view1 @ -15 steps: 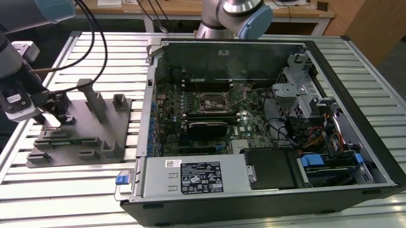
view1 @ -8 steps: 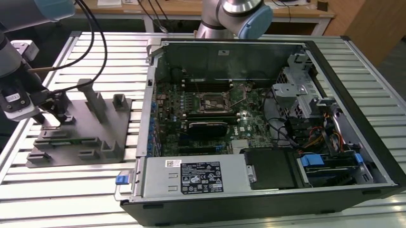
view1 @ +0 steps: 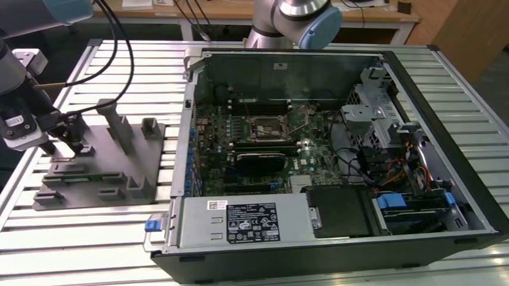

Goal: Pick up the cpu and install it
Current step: 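Pick up the cpu and move it towards the insertion slot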

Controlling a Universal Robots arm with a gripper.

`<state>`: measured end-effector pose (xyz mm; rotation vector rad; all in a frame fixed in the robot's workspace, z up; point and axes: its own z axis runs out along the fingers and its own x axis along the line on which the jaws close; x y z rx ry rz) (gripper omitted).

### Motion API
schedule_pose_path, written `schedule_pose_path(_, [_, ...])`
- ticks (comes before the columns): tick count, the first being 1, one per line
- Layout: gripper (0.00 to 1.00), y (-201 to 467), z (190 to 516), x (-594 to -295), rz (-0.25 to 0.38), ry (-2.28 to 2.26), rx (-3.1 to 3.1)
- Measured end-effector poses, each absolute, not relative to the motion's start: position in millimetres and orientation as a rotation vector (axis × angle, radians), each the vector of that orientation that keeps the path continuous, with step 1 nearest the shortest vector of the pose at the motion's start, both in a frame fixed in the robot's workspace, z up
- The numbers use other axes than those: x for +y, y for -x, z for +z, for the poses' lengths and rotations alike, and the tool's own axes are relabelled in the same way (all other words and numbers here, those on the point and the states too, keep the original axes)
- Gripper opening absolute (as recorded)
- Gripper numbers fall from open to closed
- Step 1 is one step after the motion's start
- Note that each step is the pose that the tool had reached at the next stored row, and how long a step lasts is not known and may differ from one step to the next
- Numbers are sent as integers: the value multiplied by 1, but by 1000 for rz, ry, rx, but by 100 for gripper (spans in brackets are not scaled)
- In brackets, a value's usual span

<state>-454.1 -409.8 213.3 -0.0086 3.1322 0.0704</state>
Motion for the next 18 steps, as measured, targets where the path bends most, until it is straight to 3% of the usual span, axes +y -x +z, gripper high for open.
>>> schedule_pose_path(18, [53, 454, 223, -410, 71, 9, 3132])
